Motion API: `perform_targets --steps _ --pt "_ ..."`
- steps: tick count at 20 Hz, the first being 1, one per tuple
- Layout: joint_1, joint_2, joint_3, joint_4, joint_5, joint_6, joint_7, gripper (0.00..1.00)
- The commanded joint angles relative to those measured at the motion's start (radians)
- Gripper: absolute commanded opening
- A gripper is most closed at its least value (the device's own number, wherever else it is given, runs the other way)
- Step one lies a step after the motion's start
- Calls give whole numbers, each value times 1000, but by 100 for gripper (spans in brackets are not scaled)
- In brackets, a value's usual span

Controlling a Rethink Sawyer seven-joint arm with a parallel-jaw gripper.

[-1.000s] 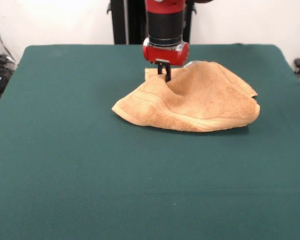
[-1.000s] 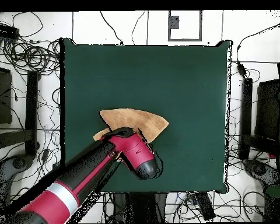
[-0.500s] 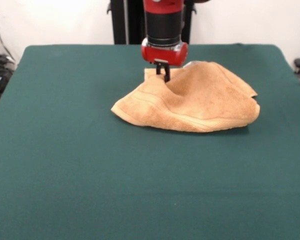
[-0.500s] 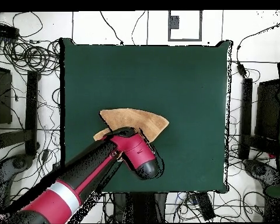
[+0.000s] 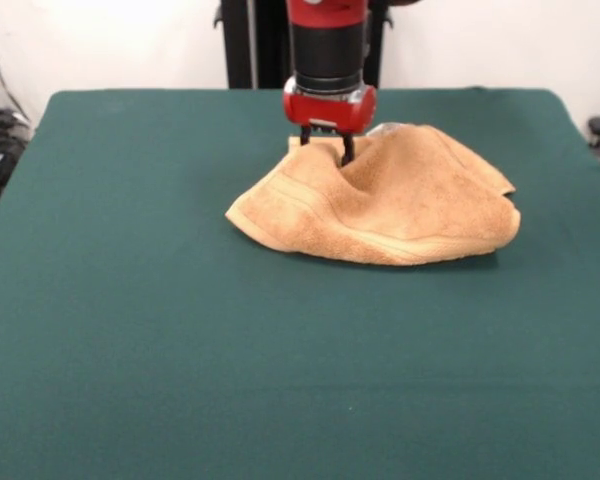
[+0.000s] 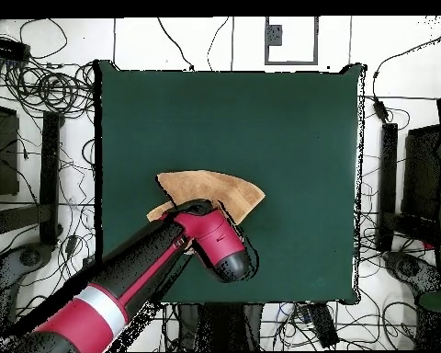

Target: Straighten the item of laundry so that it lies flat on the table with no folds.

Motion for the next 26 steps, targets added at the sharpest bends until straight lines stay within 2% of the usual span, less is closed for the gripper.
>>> perform_targets --steps 1,4,6,9,13,22,26 --pt "-22 75 223 -77 81 122 -177 100" --pt "11 67 202 -67 38 81 -89 100" --pt "55 62 171 -57 -43 -8 57 100" --pt "95 3 153 -23 -171 -229 216 100" --pt "84 -72 171 5 -226 -378 235 100" --pt "148 -121 95 53 -235 -470 296 100" --pt "172 -117 106 62 -205 -456 321 100"
